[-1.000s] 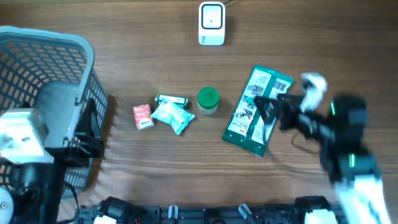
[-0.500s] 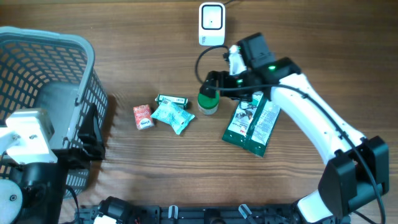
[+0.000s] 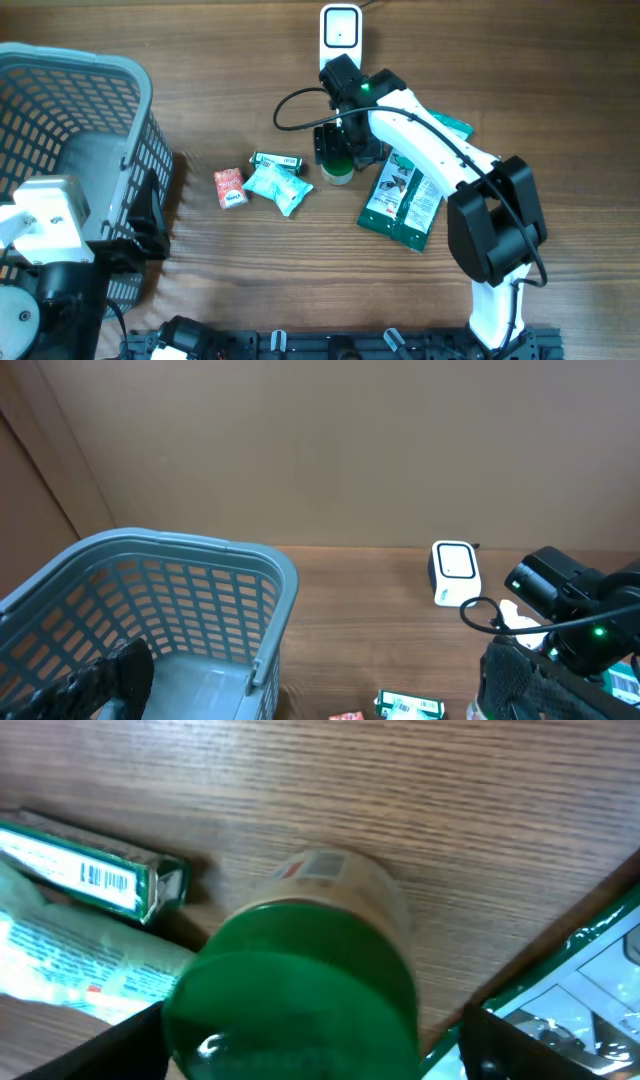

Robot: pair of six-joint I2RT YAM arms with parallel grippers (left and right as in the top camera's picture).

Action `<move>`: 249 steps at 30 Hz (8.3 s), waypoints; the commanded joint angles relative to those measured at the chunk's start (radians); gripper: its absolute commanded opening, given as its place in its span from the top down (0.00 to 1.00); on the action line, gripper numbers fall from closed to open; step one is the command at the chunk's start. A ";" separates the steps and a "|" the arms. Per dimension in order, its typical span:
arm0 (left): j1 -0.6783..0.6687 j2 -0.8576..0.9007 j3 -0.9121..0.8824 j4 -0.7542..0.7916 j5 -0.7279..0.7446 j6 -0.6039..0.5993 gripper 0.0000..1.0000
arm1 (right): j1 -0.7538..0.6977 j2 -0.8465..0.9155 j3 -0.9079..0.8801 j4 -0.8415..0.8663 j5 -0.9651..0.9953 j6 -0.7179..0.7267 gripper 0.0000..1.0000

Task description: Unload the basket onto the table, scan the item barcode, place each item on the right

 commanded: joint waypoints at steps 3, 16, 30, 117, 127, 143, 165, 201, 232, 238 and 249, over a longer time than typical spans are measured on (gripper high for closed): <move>0.003 -0.002 -0.002 -0.014 -0.012 -0.010 0.00 | 0.006 0.017 0.027 -0.026 -0.008 0.051 0.43; 0.003 -0.002 -0.002 -0.027 -0.012 -0.010 0.00 | -0.060 0.015 0.111 -0.058 0.151 1.129 0.41; 0.003 -0.002 -0.002 -0.026 -0.012 -0.010 0.00 | -0.060 -0.038 0.262 -0.085 0.029 0.319 0.00; 0.003 -0.002 -0.002 -0.056 -0.084 -0.088 0.00 | -0.039 0.241 0.365 -0.229 0.128 -0.508 0.46; 0.003 -0.002 -0.002 -0.056 -0.084 -0.088 0.00 | -0.059 0.238 0.566 -0.074 0.152 -0.253 0.49; 0.003 -0.002 -0.002 -0.056 -0.084 -0.088 0.00 | -0.107 0.357 0.543 0.589 0.395 -0.214 0.44; 0.003 -0.002 -0.002 -0.056 -0.084 -0.088 0.00 | -0.574 0.170 0.545 0.226 0.499 -0.216 0.40; 0.003 -0.002 -0.002 -0.056 -0.084 -0.088 0.00 | -0.735 -0.037 0.286 -0.453 -0.175 -0.108 0.00; 0.003 -0.002 -0.002 -0.056 -0.084 -0.088 0.00 | -0.171 0.290 -0.126 -0.090 0.130 0.066 0.96; 0.003 -0.002 -0.002 -0.056 -0.084 -0.088 0.00 | -0.170 -0.211 -0.079 -0.005 -0.121 -0.004 0.96; 0.003 -0.002 -0.002 -0.056 -0.084 -0.088 0.00 | -0.170 -0.285 -0.134 0.395 -1.033 -0.646 0.96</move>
